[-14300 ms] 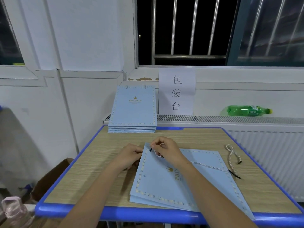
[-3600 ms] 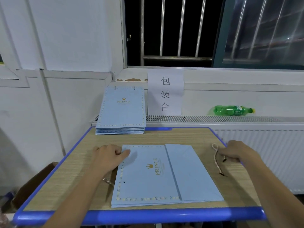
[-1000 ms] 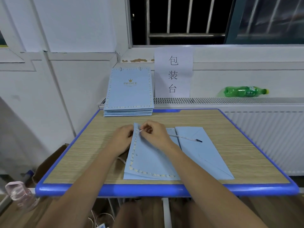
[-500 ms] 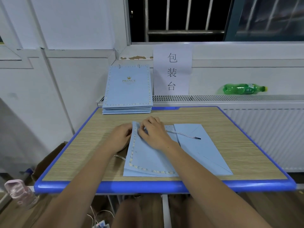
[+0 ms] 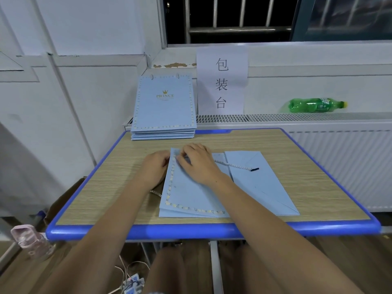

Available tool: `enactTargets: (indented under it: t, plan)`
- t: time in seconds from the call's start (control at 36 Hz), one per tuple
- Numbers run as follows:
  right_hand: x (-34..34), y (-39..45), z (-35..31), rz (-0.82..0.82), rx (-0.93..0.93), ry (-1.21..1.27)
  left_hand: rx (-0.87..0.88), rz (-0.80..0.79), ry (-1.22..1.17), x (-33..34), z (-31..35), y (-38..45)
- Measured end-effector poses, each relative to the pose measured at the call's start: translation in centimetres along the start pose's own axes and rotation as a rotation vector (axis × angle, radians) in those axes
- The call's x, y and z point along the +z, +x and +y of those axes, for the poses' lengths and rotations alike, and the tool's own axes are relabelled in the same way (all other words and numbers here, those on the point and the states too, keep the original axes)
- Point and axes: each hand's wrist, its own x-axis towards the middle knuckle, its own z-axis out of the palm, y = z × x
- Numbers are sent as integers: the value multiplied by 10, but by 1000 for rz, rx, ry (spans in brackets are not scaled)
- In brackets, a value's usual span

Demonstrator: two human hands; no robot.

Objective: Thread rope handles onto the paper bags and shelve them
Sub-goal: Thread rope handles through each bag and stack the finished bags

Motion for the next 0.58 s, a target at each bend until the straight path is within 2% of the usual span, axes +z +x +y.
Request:
enactTargets:
  t: [0.08, 0.19, 0.31, 0.39, 0.47, 0.58]
  plan:
    - [0, -1, -1, -27, -19, 27, -15, 1, -13, 2, -1, 1]
    - [-1, 0, -1, -33, 14, 86, -53, -25, -156, -1, -1, -2]
    - [1, -1, -2, -55, 59, 187, -250, -38, -418, -4, 1, 0]
    - [-2, 1, -4, -51, 157, 308, -382, 51, -516, -6, 5, 1]
    - [-4, 3, -5, -19, 267, 456, -339, 41, -488, -6, 7, 1]
    - [-4, 3, -7, -37, 273, 476, -198, 0, -450, -2, 8, -3]
